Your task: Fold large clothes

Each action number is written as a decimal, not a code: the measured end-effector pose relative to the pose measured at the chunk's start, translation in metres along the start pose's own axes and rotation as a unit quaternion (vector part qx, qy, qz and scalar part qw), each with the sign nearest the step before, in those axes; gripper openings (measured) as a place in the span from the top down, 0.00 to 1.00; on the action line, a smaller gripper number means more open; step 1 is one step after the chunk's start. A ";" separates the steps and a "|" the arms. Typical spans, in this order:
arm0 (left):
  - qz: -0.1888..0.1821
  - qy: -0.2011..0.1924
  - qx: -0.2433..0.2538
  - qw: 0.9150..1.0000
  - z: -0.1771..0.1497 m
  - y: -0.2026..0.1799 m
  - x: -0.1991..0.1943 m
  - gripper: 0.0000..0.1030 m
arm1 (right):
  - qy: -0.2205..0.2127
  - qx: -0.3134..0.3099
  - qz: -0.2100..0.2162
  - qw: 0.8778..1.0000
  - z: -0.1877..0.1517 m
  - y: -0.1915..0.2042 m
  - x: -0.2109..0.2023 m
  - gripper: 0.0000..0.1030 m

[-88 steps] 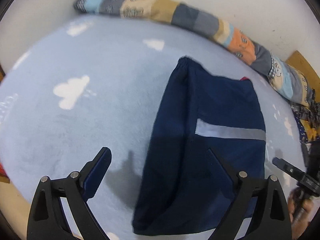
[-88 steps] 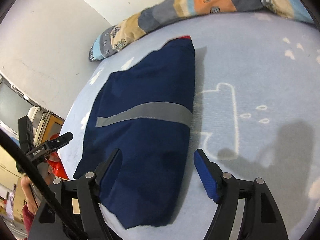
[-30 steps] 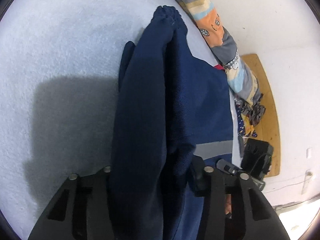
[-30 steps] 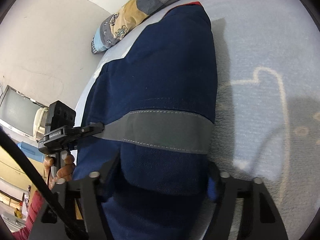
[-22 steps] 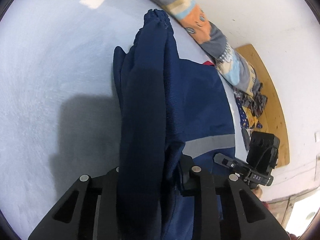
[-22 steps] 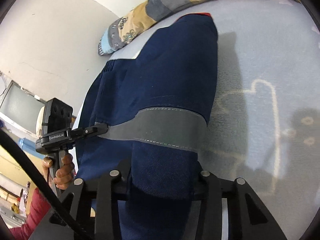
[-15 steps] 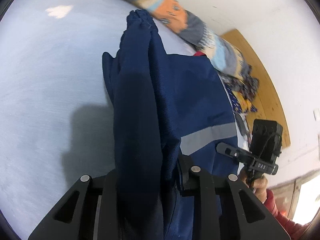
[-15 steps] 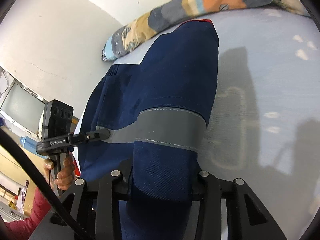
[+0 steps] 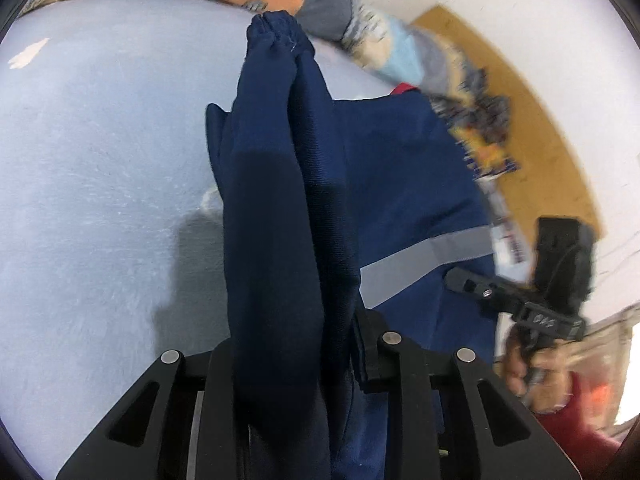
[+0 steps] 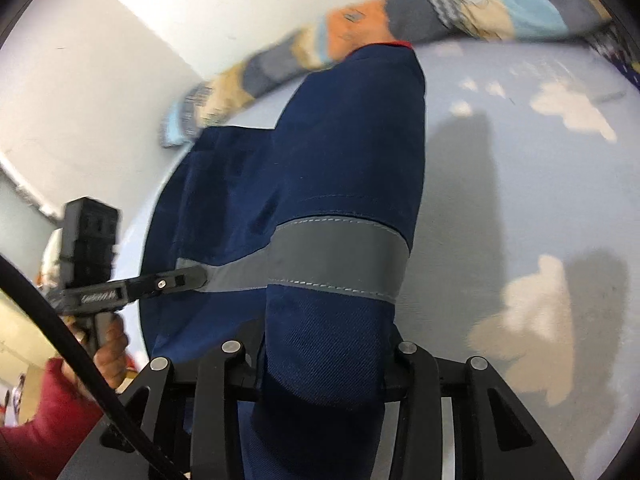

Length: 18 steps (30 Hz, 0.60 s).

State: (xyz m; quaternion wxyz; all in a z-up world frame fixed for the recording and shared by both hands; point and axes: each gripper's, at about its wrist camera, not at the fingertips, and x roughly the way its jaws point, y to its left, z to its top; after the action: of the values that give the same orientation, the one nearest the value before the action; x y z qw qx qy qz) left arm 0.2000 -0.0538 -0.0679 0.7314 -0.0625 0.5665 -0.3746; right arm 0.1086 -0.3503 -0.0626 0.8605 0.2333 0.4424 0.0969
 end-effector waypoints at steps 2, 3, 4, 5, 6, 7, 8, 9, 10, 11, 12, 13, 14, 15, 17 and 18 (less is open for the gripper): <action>0.017 0.007 -0.039 0.999 -0.001 0.017 0.019 0.47 | 0.021 0.027 -0.016 0.999 -0.001 -0.020 0.026 0.50; 0.008 0.008 -0.063 0.998 -0.002 0.024 0.023 0.43 | 0.023 0.047 -0.008 0.999 -0.001 -0.029 0.029 0.45; -0.014 0.005 -0.090 0.996 -0.003 0.033 0.022 0.41 | 0.026 0.075 0.010 0.997 0.000 -0.037 0.029 0.43; -0.034 0.000 -0.116 0.993 -0.007 0.041 0.015 0.40 | 0.027 0.087 0.012 0.996 -0.001 -0.040 0.026 0.40; -0.035 -0.004 -0.121 0.992 -0.010 0.043 0.006 0.40 | 0.024 0.093 0.009 0.995 -0.001 -0.040 0.019 0.39; -0.029 -0.009 -0.118 0.992 -0.012 0.044 -0.001 0.40 | 0.020 0.093 0.003 0.995 0.000 -0.037 0.012 0.39; -0.016 -0.021 -0.113 0.993 -0.016 0.044 -0.014 0.39 | 0.015 0.088 -0.008 0.996 0.001 -0.034 0.000 0.39; -0.005 -0.031 -0.110 0.993 -0.020 0.042 -0.023 0.39 | 0.006 0.082 -0.025 0.996 0.002 -0.029 -0.010 0.39; 0.009 -0.045 -0.109 0.993 -0.022 0.040 -0.035 0.39 | -0.017 0.068 -0.052 0.996 0.003 -0.020 -0.028 0.39; 0.033 -0.066 -0.101 0.992 -0.026 0.034 -0.051 0.39 | -0.034 0.052 -0.069 0.996 0.000 -0.015 -0.043 0.39; 0.053 -0.081 -0.089 0.991 -0.028 0.026 -0.061 0.39 | -0.051 0.033 -0.080 0.995 0.000 -0.006 -0.056 0.39; 0.076 -0.097 -0.077 0.989 -0.031 0.015 -0.070 0.39 | -0.070 0.008 -0.092 0.993 -0.004 0.010 -0.070 0.39; 0.119 -0.119 -0.056 0.984 -0.042 0.001 -0.083 0.39 | -0.082 -0.005 -0.098 0.992 -0.015 0.015 -0.083 0.39; 0.142 -0.133 -0.037 0.980 -0.049 -0.007 -0.090 0.37 | -0.091 -0.016 -0.100 0.991 -0.024 0.023 -0.091 0.39; 0.202 -0.171 -0.001 0.964 -0.070 -0.043 -0.097 0.29 | -0.102 -0.036 -0.094 0.990 -0.042 0.046 -0.097 0.39; 0.234 -0.191 0.018 0.953 -0.082 -0.060 -0.098 0.26 | -0.106 -0.045 -0.104 0.988 -0.053 0.055 -0.098 0.42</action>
State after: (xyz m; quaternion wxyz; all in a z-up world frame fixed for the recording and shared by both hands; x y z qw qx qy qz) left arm 0.0918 -0.0087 0.0111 0.8942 0.0150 0.4078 -0.1841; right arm 0.0103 -0.3224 0.0085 0.9174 0.1561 0.3661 0.0017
